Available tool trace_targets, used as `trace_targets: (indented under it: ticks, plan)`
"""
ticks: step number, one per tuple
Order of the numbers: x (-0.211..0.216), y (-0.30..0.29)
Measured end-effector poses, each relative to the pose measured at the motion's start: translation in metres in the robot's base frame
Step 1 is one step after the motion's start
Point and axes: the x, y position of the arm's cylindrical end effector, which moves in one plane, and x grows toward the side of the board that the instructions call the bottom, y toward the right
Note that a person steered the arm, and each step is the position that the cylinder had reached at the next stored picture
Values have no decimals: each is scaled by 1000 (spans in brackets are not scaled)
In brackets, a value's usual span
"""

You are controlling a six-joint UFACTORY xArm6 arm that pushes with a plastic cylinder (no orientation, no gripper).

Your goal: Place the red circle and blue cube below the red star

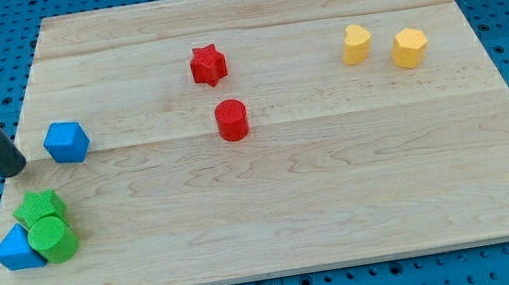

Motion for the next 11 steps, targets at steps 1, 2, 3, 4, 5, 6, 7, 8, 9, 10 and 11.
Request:
trace_targets:
  ticks: [1, 2, 3, 4, 5, 6, 7, 8, 9, 10, 11]
  plan:
    - [-22, 33]
    - [-21, 134]
    - [-12, 205]
    - [19, 236]
    - [35, 231]
    - [28, 259]
    - [23, 307]
    - [14, 304]
    - [-7, 295]
    - [-11, 262]
    - [-11, 265]
